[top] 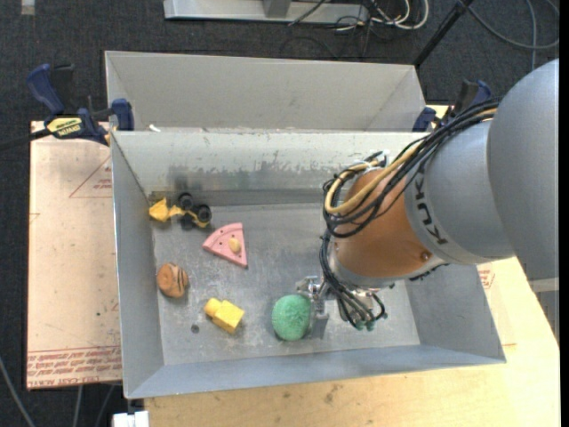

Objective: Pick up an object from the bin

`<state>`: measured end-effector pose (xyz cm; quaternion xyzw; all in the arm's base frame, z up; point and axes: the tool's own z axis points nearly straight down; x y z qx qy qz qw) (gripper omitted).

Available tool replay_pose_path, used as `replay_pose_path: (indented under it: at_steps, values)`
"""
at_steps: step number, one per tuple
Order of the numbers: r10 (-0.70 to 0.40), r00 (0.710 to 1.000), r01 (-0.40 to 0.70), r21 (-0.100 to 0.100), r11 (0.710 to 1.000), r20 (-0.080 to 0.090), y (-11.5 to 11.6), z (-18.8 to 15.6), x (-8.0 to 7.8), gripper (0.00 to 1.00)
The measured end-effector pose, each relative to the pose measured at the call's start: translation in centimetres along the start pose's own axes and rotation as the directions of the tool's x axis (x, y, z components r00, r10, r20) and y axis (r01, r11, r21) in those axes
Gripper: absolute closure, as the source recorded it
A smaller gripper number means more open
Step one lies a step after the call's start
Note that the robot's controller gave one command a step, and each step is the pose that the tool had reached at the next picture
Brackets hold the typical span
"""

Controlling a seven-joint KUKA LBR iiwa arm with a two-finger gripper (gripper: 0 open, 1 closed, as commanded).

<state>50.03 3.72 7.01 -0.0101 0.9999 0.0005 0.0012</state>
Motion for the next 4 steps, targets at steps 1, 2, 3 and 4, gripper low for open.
replay_pose_path:
  at_steps: [1,2,3,4]
  values:
    - [-0.002,1.000,0.002,0.000,1.000,0.000,2.4,0.0,-0.9,1.00]
    - [-0.010,1.000,0.010,0.000,1.000,-0.010,3.4,-4.1,-0.9,1.00]
    - [-0.012,1.000,0.012,-0.001,1.000,0.010,3.7,-6.5,-3.2,1.00]
    - [-0.032,0.999,0.032,0.000,0.999,0.001,0.8,-19.2,-1.0,1.00]
